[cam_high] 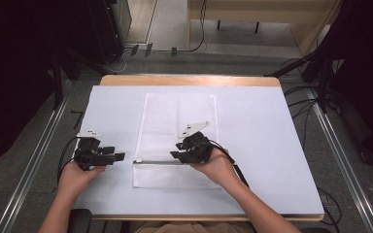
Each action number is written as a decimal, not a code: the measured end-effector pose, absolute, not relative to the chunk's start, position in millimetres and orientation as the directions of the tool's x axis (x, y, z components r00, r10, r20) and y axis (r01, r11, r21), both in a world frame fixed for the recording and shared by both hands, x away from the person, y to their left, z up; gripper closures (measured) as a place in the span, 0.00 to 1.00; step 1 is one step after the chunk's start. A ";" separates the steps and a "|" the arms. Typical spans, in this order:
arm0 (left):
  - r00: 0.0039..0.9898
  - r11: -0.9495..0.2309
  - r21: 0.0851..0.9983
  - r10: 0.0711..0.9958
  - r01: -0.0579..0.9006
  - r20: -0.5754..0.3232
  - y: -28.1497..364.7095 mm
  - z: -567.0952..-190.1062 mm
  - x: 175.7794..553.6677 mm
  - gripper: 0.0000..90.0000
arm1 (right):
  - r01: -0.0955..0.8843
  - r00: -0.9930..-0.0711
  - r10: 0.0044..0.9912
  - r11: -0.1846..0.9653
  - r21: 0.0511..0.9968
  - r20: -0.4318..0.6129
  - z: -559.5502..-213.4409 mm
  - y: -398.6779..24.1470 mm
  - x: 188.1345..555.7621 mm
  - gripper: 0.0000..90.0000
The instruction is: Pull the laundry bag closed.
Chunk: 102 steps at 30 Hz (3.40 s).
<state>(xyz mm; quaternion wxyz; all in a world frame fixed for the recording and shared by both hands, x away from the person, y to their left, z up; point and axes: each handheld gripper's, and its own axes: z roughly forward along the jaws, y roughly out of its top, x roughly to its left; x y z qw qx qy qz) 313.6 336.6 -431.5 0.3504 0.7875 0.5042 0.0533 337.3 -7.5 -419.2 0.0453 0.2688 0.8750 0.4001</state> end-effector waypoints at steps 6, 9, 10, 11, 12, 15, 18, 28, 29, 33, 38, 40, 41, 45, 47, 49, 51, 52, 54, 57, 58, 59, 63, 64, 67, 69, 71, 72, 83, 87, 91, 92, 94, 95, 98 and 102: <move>0.485 -0.244 0.607 0.832 0.756 -0.269 336.7 -431.9 314.3 0.43 | 0.441 -0.858 0.487 0.536 0.720 0.163 -427.2 9.6 334.3 0.72; 0.486 -0.244 0.609 0.832 0.755 -0.269 336.8 -431.7 314.4 0.43 | 0.434 -0.866 0.472 0.546 0.717 0.166 -429.6 18.4 333.1 0.73; 0.486 -0.244 0.609 0.832 0.755 -0.269 336.8 -431.7 314.4 0.43 | 0.430 -0.868 0.467 0.545 0.720 0.166 -430.6 21.1 333.0 0.74; 0.485 -0.243 0.610 0.832 0.754 -0.268 337.1 -431.7 314.5 0.43 | 0.430 -0.868 0.467 0.545 0.720 0.166 -430.6 21.1 333.0 0.74; 0.475 -0.225 0.614 0.834 0.756 -0.280 337.2 -431.7 315.4 0.43 | 0.431 -0.871 0.461 0.551 0.715 0.170 -432.4 26.3 333.2 0.74; 0.471 -0.223 0.611 0.836 0.759 -0.280 337.9 -431.3 316.2 0.43 | 0.434 -0.870 0.459 0.544 0.718 0.178 -436.0 34.1 334.1 0.75; 0.476 -0.232 0.608 0.835 0.759 -0.276 337.7 -431.8 316.2 0.44 | 0.435 -0.873 0.453 0.548 0.714 0.184 -438.7 41.1 333.9 0.77; 0.478 -0.232 0.607 0.833 0.760 -0.279 337.6 -432.0 316.4 0.44 | 0.434 -0.882 0.425 0.564 0.702 0.203 -444.8 61.4 335.1 0.81; 0.478 -0.233 0.607 0.833 0.760 -0.279 337.6 -432.1 316.4 0.44 | 0.432 -0.884 0.419 0.567 0.701 0.205 -445.4 63.8 335.1 0.82; 0.477 -0.232 0.606 0.833 0.761 -0.280 337.3 -432.1 316.3 0.44 | 0.432 -0.889 0.404 0.578 0.693 0.217 -449.7 73.2 334.9 0.83; 0.484 -0.234 0.611 0.829 0.756 -0.281 337.3 -432.0 316.0 0.45 | 0.443 -0.885 0.401 0.578 0.685 0.235 -454.2 79.6 335.7 0.83; 0.488 -0.237 0.616 0.827 0.751 -0.277 337.1 -431.8 315.7 0.46 | 0.441 -0.888 0.397 0.583 0.683 0.235 -455.0 80.7 336.1 0.83; 0.497 -0.248 0.616 0.825 0.748 -0.271 337.0 -431.4 315.4 0.46 | 0.441 -0.887 0.397 0.584 0.681 0.234 -455.9 82.0 336.2 0.83; 0.496 -0.245 0.615 0.823 0.749 -0.276 336.7 -431.4 315.4 0.47 | 0.444 -0.889 0.389 0.595 0.670 0.243 -458.9 90.5 336.9 0.85; 0.494 -0.245 0.614 0.824 0.750 -0.275 336.9 -431.3 315.4 0.46 | 0.438 -0.892 0.384 0.599 0.670 0.239 -459.7 92.7 337.1 0.85; 0.486 -0.231 0.616 0.827 0.753 -0.283 337.4 -432.0 315.5 0.46 | 0.435 -0.894 0.381 0.607 0.665 0.238 -460.8 98.8 336.7 0.85; 0.482 -0.230 0.614 0.829 0.755 -0.284 337.6 -431.9 315.3 0.46 | 0.432 -0.895 0.377 0.610 0.664 0.237 -461.2 100.0 336.9 0.85; 0.483 -0.231 0.613 0.828 0.756 -0.284 337.9 -431.8 315.3 0.46 | 0.431 -0.896 0.376 0.612 0.663 0.235 -461.6 102.4 336.8 0.86; 0.485 -0.232 0.611 0.826 0.757 -0.287 338.5 -431.7 315.3 0.46 | 0.427 -0.898 0.377 0.615 0.663 0.228 -461.9 106.5 336.1 0.86; 0.485 -0.236 0.607 0.827 0.759 -0.284 340.7 -431.6 314.4 0.46 | 0.432 -0.894 0.386 0.609 0.665 0.228 -459.7 104.7 338.0 0.84; 0.485 -0.236 0.607 0.827 0.759 -0.284 340.7 -431.6 314.4 0.46 | 0.429 -0.895 0.385 0.612 0.664 0.224 -459.0 103.4 338.9 0.84; 0.483 -0.235 0.606 0.828 0.760 -0.285 341.0 -431.7 314.6 0.46 | 0.430 -0.894 0.392 0.613 0.662 0.218 -457.8 101.8 339.8 0.84; 0.484 -0.236 0.607 0.828 0.759 -0.284 340.8 -431.5 314.4 0.46 | 0.421 -0.896 0.399 0.622 0.660 0.195 -455.7 97.2 342.4 0.83; 0.484 -0.236 0.607 0.828 0.759 -0.284 340.7 -431.4 314.3 0.46 | 0.419 -0.896 0.402 0.625 0.659 0.188 -456.1 96.3 343.4 0.83; 0.484 -0.237 0.606 0.828 0.759 -0.283 340.3 -431.5 314.6 0.46 | 0.425 -0.896 0.399 0.637 0.643 0.197 -459.5 95.0 345.9 0.81; 0.486 -0.238 0.607 0.826 0.759 -0.284 340.2 -431.7 314.8 0.46 | 0.420 -0.900 0.380 0.626 0.657 0.213 -461.4 98.8 344.1 0.83; 0.484 -0.235 0.607 0.827 0.759 -0.286 340.4 -431.8 314.7 0.46 | 0.410 -0.904 0.377 0.632 0.657 0.202 -462.3 100.8 342.8 0.84; 0.483 -0.235 0.606 0.828 0.760 -0.285 340.6 -431.7 314.6 0.46 | 0.407 -0.905 0.378 0.628 0.663 0.197 -462.5 103.4 342.3 0.86; 0.485 -0.240 0.600 0.826 0.763 -0.286 340.7 -432.0 315.0 0.45 | 0.412 -0.904 0.371 0.626 0.663 0.212 -462.1 114.6 344.2 0.87; 0.481 -0.235 0.600 0.828 0.764 -0.288 340.9 -432.2 315.0 0.45 | 0.413 -0.904 0.372 0.627 0.660 0.213 -462.4 118.3 345.8 0.91; 0.481 -0.234 0.600 0.827 0.765 -0.291 341.3 -432.4 315.3 0.45 | 0.418 -0.903 0.364 0.633 0.651 0.226 -461.9 119.7 348.2 0.91; 0.481 -0.234 0.600 0.827 0.765 -0.291 341.3 -432.4 315.3 0.45 | 0.413 -0.906 0.361 0.634 0.654 0.222 -462.0 120.1 348.7 0.91; 0.480 -0.234 0.599 0.827 0.766 -0.291 341.3 -432.4 315.3 0.45 | 0.403 -0.910 0.351 0.631 0.663 0.220 -462.5 123.0 349.4 0.88; 0.480 -0.233 0.599 0.827 0.766 -0.292 341.2 -432.4 315.2 0.45 | 0.403 -0.910 0.351 0.631 0.663 0.220 -462.5 123.0 349.4 0.88; 0.477 -0.226 0.599 0.826 0.768 -0.300 342.0 -432.0 315.2 0.45 | 0.413 -0.906 0.353 0.623 0.665 0.232 -463.6 124.7 351.1 0.91; 0.471 -0.211 0.604 0.826 0.769 -0.311 344.4 -431.8 314.8 0.45 | 0.399 -0.913 0.342 0.628 0.669 0.223 -464.2 124.5 352.4 0.93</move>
